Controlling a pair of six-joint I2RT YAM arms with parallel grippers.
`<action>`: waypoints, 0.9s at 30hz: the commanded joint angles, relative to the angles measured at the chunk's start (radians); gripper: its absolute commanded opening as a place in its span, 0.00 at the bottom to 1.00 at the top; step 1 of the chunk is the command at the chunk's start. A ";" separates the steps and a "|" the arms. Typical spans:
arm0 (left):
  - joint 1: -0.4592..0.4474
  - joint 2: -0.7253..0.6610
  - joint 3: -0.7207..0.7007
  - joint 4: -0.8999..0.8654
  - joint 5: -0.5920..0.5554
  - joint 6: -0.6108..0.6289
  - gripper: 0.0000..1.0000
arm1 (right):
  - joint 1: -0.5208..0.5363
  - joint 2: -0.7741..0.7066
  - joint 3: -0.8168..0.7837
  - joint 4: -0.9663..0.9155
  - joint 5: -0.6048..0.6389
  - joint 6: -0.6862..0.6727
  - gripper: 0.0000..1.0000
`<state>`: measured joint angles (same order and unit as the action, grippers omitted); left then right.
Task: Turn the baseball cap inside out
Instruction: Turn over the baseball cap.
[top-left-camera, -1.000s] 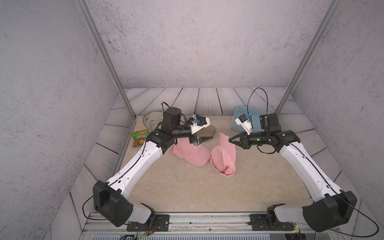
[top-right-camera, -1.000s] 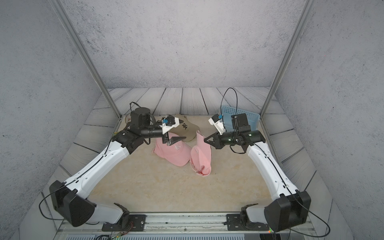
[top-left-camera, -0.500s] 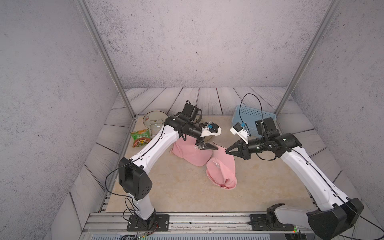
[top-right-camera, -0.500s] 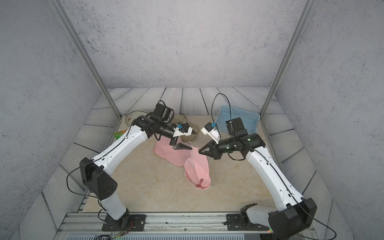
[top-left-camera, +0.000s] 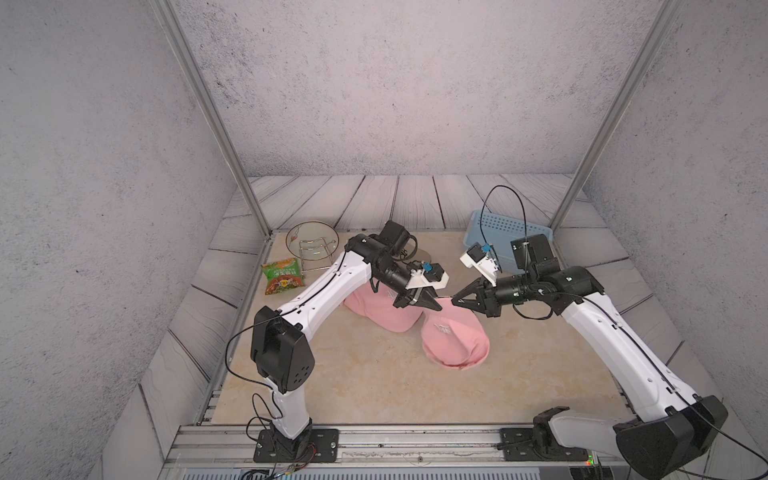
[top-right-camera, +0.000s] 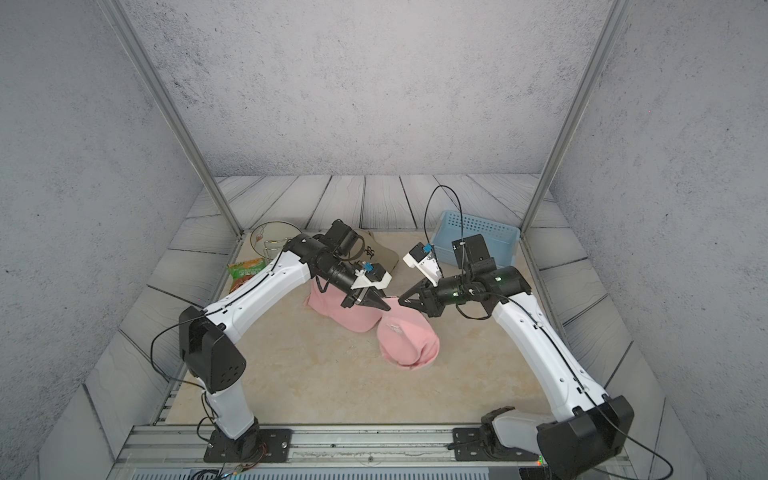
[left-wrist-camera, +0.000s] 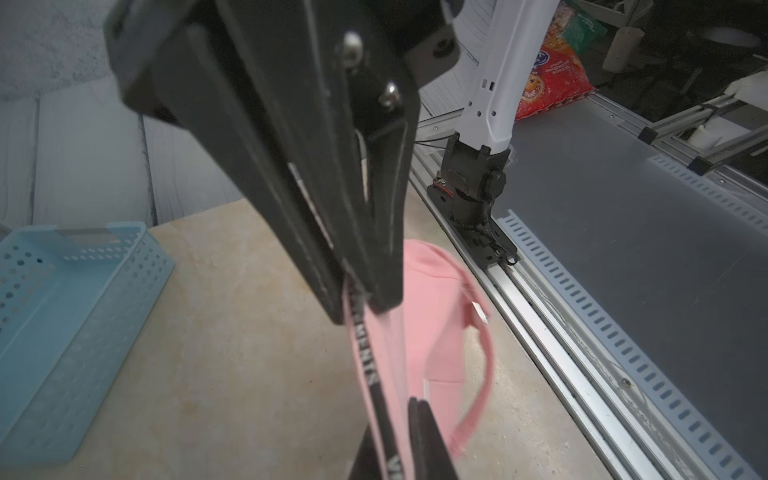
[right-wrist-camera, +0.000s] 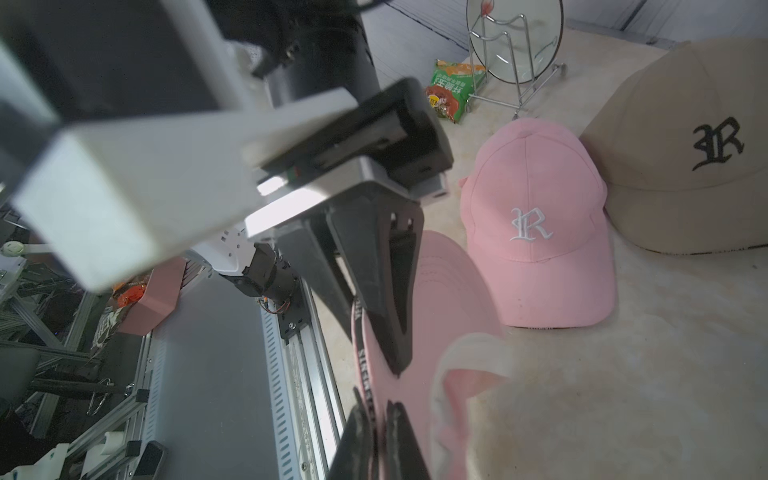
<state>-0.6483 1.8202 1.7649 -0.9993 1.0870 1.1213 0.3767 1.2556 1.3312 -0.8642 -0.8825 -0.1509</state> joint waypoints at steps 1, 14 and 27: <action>-0.006 -0.063 -0.053 0.154 0.025 -0.151 0.00 | 0.002 -0.034 -0.002 0.080 0.083 0.055 0.06; 0.004 -0.449 -0.526 0.955 -0.547 -1.158 0.00 | 0.003 -0.327 -0.218 0.419 0.496 0.182 0.64; 0.006 -0.683 -0.787 1.222 -0.770 -1.660 0.00 | 0.003 -0.129 -0.319 0.574 0.107 0.426 0.62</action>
<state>-0.6453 1.1725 0.9806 0.1230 0.3531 -0.4210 0.3786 1.1030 1.0420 -0.3885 -0.6731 0.1654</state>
